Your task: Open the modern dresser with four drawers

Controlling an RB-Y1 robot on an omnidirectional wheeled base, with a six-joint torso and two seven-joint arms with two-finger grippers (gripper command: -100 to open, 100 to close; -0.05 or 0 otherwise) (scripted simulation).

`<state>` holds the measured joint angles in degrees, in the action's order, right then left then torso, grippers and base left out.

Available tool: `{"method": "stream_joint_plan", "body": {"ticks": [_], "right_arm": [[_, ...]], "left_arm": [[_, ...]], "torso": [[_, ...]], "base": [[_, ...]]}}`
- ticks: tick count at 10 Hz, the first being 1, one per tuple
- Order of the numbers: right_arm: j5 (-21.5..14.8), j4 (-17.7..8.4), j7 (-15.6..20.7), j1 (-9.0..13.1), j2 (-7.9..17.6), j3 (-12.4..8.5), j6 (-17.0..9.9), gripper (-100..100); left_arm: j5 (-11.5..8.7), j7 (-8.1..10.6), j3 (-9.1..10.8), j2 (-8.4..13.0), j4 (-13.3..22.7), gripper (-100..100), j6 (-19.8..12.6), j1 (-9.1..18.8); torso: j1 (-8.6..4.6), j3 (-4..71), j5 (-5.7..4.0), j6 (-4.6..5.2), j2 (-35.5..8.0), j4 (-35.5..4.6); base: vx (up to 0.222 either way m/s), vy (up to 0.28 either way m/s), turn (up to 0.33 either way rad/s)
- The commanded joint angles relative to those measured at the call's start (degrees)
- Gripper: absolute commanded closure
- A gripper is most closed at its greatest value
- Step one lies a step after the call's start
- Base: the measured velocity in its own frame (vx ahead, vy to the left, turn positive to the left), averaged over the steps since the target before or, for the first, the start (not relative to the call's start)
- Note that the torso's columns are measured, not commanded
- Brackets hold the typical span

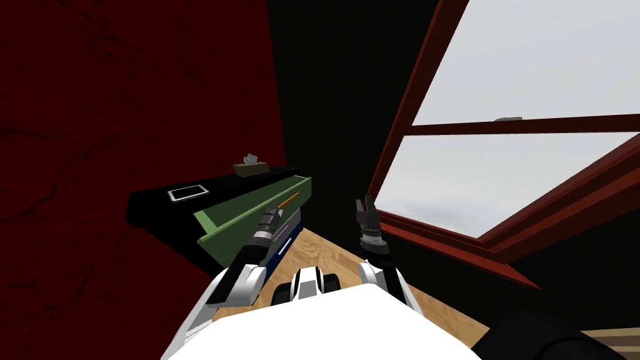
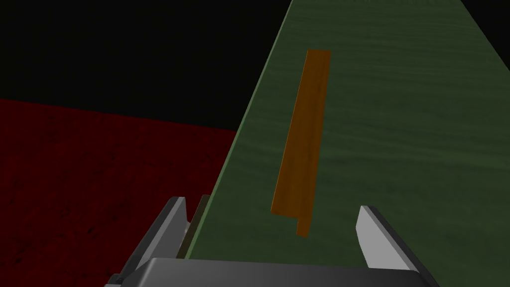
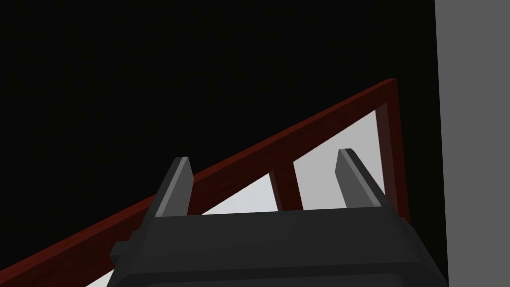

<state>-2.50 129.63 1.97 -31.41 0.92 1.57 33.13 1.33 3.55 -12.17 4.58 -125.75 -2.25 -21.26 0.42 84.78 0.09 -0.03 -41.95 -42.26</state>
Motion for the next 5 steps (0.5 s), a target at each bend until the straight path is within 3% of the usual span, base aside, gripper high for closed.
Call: {"method": "stream_joint_plan", "body": {"ticks": [1, 5], "right_arm": [[0.0, 0.0, 0.0, 0.0, 0.0, 0.0, 0.0, 0], [0.0, 0.0, 0.0, 0.0, 0.0, 0.0, 0.0, 0]], "left_arm": [[0.1, 0.12, -0.24, 0.3, -4.3, -100, -3.0, -1.2], [0.2, 0.31, -0.78, 0.8, -10.8, -100, -7.3, -3.4]], "torso": [[-0.06, 0.0, -0.01, -0.01, -0.1, 0.0], [-0.5, -0.3, -0.11, 0.03, -0.4, -0.1]], "base": [[0.053, 0.019, 0.001], [0.036, 0.009, -0.002]]}}
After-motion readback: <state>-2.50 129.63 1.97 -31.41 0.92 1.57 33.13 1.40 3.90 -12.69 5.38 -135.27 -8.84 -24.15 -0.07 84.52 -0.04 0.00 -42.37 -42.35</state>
